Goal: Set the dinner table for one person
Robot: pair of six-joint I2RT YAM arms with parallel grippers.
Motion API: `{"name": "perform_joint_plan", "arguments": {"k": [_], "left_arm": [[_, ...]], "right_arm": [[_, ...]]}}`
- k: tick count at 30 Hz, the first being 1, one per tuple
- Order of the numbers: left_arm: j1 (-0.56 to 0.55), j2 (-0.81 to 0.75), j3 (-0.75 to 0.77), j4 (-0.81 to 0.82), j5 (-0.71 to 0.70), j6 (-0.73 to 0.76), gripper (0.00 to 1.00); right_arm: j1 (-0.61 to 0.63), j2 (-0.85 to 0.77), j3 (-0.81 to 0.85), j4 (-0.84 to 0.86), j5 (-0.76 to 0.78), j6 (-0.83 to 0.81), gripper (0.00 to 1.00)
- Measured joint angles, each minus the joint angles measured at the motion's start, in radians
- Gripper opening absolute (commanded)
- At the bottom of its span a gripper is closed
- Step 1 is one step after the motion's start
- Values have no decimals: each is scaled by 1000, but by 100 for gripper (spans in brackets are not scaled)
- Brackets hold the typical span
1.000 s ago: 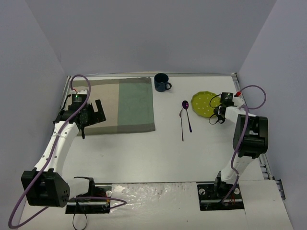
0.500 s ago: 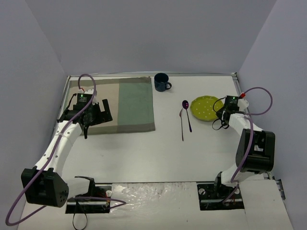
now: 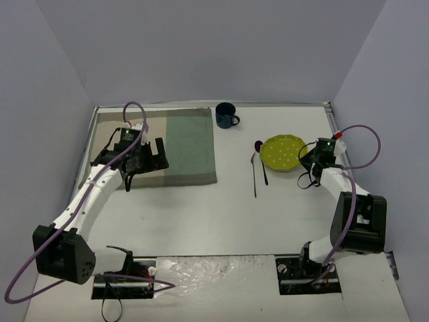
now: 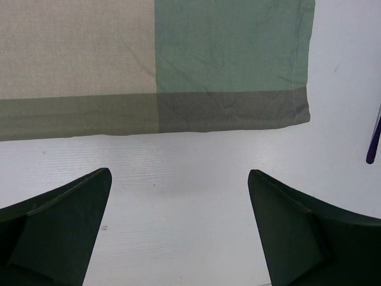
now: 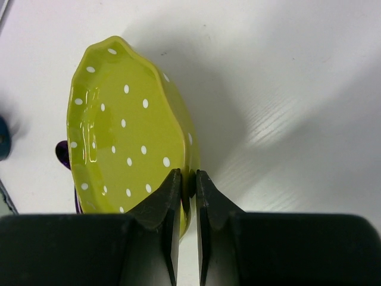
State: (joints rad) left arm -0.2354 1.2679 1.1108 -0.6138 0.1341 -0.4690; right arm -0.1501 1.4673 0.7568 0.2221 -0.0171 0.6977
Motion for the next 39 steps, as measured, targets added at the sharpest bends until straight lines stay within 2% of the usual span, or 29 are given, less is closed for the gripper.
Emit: {"name": "perform_joint_plan", "arguments": {"k": [9, 20, 29, 39], "left_arm": [[-39, 43, 45, 28, 4, -29, 97], [-129, 177, 145, 119, 68, -92, 97], [-209, 357, 262, 214, 130, -167, 97], [-277, 513, 391, 238, 142, -225, 96]], "right_arm": [[-1, -54, -11, 58, -61, 1, 0], [12, -54, -11, 92, -232, 18, 0], [102, -53, -13, 141, -333, 41, 0], [220, -36, -28, 211, -397, 78, 0]]}}
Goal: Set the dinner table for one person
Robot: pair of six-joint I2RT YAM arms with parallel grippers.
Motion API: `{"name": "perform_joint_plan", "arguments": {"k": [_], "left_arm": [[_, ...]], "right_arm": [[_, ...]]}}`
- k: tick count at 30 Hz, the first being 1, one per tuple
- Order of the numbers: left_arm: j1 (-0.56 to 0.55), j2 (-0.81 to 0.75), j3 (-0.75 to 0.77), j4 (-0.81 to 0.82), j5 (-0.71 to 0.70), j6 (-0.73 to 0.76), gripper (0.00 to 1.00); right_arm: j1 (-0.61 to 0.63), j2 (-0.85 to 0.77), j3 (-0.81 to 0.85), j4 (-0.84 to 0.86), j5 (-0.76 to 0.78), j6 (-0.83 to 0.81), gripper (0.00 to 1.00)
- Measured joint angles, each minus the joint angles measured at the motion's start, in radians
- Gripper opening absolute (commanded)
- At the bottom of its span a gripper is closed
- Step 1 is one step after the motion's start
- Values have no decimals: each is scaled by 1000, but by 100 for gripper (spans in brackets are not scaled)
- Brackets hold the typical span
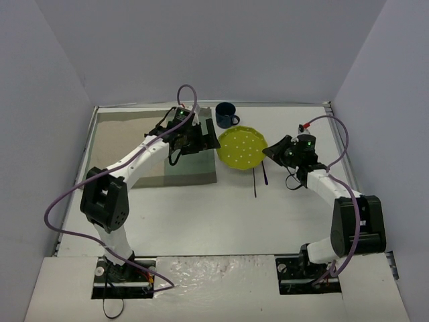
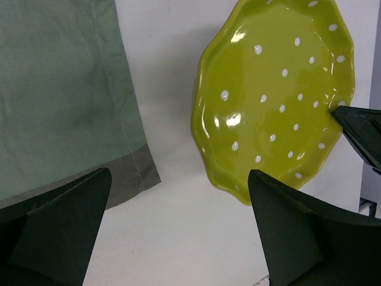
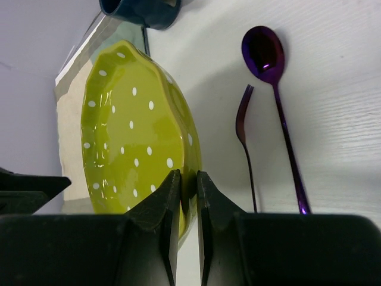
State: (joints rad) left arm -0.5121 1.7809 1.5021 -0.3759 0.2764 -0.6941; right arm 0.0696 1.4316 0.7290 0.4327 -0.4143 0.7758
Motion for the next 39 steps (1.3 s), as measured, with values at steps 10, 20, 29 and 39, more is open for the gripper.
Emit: {"name": "perform_joint_plan", "arguments": {"k": [10, 20, 29, 39], "left_arm": [[-35, 82, 8, 1, 0, -55, 84], [-50, 101, 8, 35, 0, -96, 66], [-50, 108, 7, 66, 0, -109, 46], [-35, 104, -46, 123, 0, -142, 0]], "right_arm": [[31, 22, -1, 35, -13, 13, 0], [50, 29, -2, 66, -16, 34, 0], [54, 35, -2, 80, -21, 40, 0], [48, 40, -25, 94, -10, 45, 0]]}}
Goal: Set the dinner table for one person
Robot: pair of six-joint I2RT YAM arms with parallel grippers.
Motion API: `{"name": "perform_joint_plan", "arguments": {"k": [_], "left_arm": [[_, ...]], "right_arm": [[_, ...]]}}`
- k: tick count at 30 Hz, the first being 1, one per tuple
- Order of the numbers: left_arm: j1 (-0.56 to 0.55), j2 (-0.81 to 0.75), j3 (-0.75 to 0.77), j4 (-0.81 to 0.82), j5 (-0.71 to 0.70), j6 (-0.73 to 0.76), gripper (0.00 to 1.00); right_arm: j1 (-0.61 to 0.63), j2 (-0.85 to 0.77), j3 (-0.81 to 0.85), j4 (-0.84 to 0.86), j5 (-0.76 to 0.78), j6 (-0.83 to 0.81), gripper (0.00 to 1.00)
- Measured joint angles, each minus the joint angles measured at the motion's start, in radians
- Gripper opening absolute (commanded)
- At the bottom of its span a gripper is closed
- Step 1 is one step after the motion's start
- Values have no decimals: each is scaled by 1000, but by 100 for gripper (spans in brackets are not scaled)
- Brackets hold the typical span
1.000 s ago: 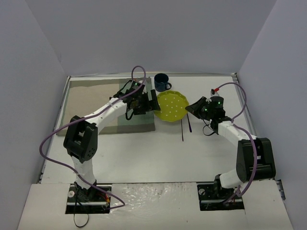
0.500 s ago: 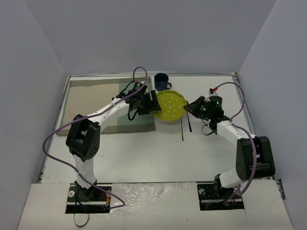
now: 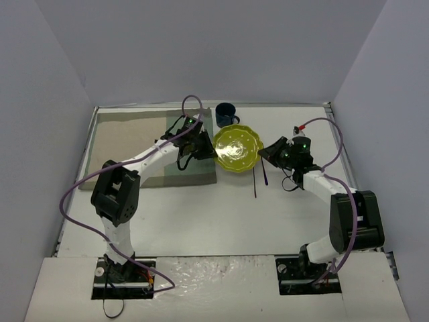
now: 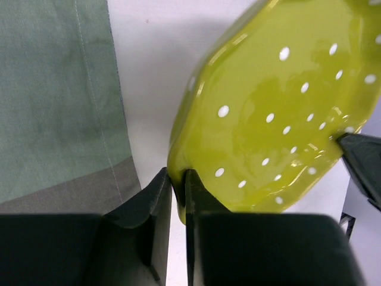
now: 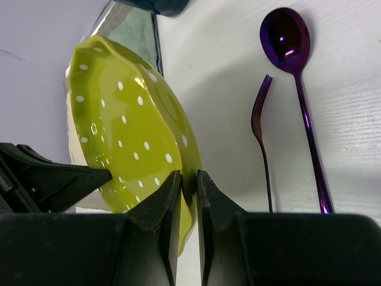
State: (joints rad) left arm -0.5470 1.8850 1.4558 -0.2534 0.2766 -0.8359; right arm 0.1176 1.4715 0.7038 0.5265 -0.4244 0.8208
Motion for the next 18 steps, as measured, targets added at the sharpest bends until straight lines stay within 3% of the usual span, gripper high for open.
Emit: {"name": "perform_joint_plan", "arguments": {"k": [11, 18], "left_arm": [[17, -72, -115, 60, 3, -26, 0], [46, -144, -178, 61, 24, -56, 0]], "right_arm": [[13, 6, -8, -2, -32, -14, 1], [39, 6, 15, -38, -49, -53, 14]]}}
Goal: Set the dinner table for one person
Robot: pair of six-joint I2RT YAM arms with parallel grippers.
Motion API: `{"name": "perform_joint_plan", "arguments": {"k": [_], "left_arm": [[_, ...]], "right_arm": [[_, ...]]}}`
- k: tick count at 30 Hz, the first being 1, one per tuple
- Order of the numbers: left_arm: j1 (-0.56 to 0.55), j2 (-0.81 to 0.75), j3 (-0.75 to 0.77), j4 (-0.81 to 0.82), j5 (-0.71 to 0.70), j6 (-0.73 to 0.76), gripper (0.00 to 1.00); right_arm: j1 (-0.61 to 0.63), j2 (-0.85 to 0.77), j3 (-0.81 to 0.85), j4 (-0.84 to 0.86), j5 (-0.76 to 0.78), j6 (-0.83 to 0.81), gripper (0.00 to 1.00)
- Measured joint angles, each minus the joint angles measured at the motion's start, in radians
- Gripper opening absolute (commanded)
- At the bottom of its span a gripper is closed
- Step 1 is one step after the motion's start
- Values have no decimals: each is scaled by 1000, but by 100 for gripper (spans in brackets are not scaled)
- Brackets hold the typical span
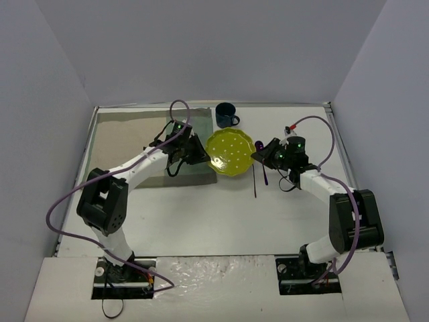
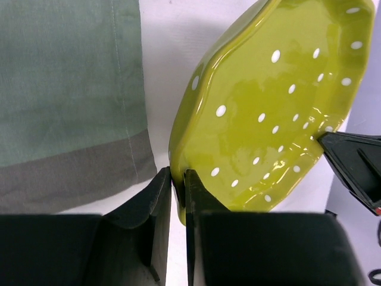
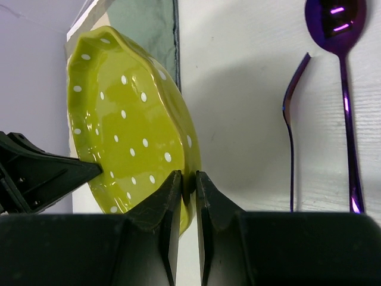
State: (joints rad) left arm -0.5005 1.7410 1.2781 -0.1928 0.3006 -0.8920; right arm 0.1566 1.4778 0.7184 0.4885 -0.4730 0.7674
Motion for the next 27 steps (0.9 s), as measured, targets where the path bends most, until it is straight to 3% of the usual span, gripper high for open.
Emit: {"name": "perform_joint_plan", "arguments": {"k": [8, 18, 23, 27], "left_arm": [[43, -109, -76, 14, 28, -68, 0], [88, -133, -138, 47, 43, -107, 0], [110, -136, -164, 48, 38, -108, 0], [130, -142, -194, 77, 30, -111, 0]], "right_arm": [[24, 0, 43, -7, -20, -26, 33], [40, 9, 84, -29, 12, -64, 46], [43, 9, 102, -48, 24, -84, 66], [52, 9, 132, -64, 23, -104, 70]]}}
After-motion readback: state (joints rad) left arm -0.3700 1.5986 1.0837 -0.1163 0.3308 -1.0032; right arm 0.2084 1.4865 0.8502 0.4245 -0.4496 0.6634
